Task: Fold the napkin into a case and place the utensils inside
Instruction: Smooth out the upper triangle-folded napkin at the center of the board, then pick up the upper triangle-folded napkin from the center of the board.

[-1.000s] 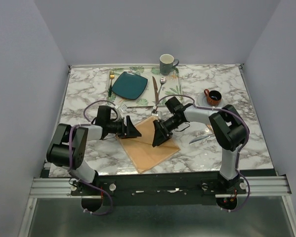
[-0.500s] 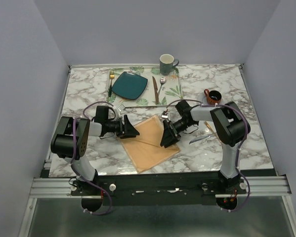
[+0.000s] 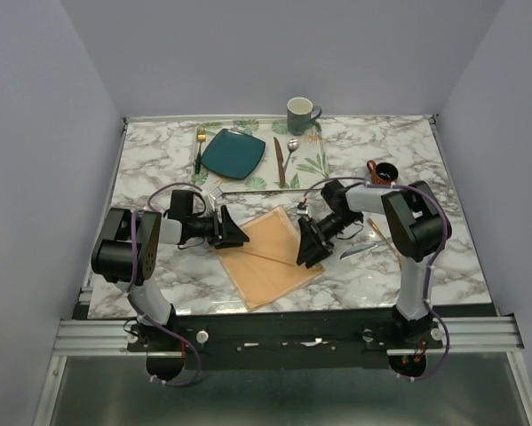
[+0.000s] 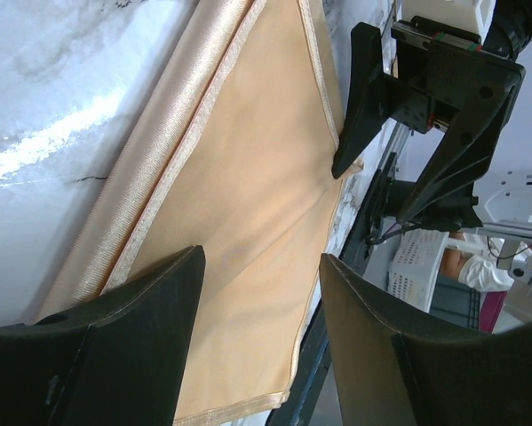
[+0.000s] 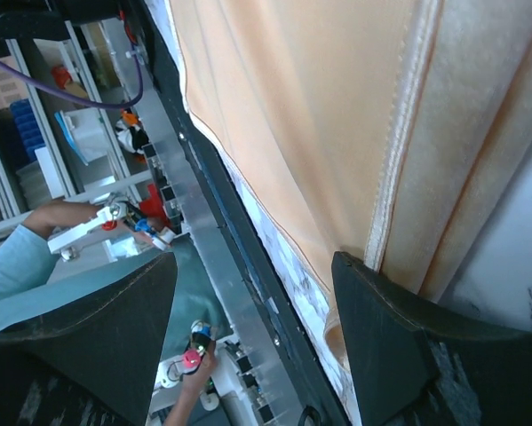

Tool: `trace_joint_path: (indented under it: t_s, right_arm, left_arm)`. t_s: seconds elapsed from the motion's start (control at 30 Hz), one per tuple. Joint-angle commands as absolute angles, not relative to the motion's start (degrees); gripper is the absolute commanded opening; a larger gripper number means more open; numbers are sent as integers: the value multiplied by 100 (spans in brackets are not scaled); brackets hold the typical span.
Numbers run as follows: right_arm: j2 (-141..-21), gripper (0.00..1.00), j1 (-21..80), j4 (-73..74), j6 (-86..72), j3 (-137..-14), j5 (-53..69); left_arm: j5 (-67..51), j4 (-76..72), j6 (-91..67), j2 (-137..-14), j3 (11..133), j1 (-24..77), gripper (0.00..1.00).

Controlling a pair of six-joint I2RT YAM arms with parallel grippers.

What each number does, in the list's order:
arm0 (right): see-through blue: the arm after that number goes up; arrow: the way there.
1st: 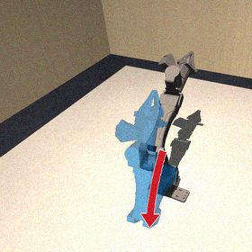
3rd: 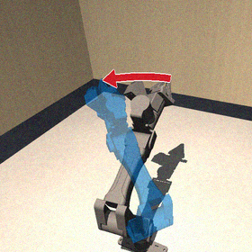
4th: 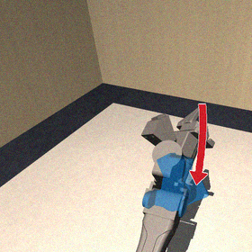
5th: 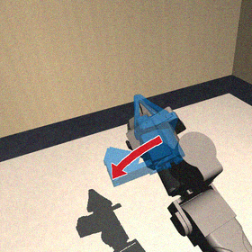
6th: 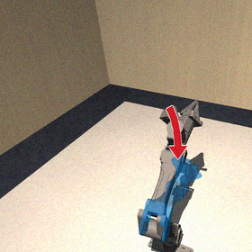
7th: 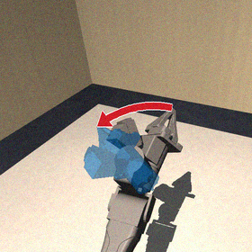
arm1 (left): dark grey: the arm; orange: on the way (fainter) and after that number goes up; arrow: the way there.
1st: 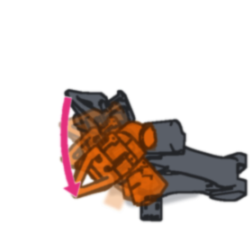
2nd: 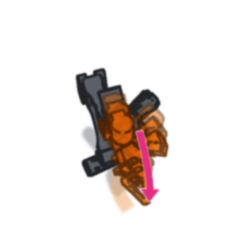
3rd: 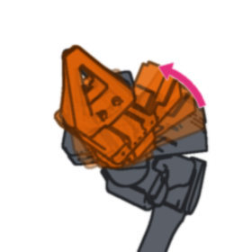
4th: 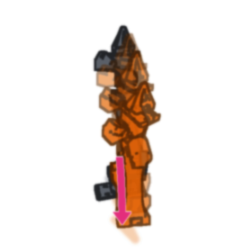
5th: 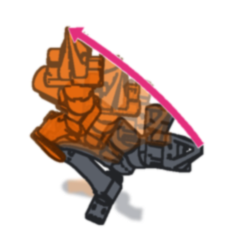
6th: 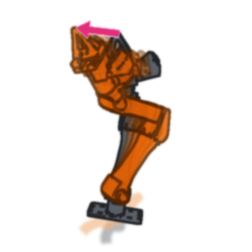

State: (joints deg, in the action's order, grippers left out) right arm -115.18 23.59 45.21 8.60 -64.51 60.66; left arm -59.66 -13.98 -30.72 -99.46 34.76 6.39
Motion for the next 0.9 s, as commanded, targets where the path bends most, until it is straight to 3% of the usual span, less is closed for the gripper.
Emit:
trace_joint_path:
  t_s: [0.0, 0.27, 0.4, 0.5, 0.63, 0.87]
  right_arm:
    - [-11716, 80, 2276, 5053, 1073, -6504, 5063]
    - [-11453, 76, 2232, 5370, 993, -7153, 4614]
    - [-11093, 65, 2232, 5703, 1081, -7664, 4430]
    - [-10767, 63, 2232, 5739, 1055, -7577, 4246]
    - [-10556, 59, 2241, 5678, 924, -7269, 3772]
    - [-10669, 58, 2232, 5616, 747, -7101, 3138]
  left_arm:
    - [-5414, -1213, -2918, -10099, 3419, 527, 69]
    - [-5844, -1100, -3024, -9232, 3419, 676, 64]
    - [-5512, 716, -1317, -8360, 4180, 992, 56]
    - [-4818, 1668, -530, -8069, 4717, 1238, 45]
    - [-3886, 2092, 684, -8235, 5255, 1748, 35]
    - [-3156, 2241, 1046, -9394, 5976, 2329, 20]
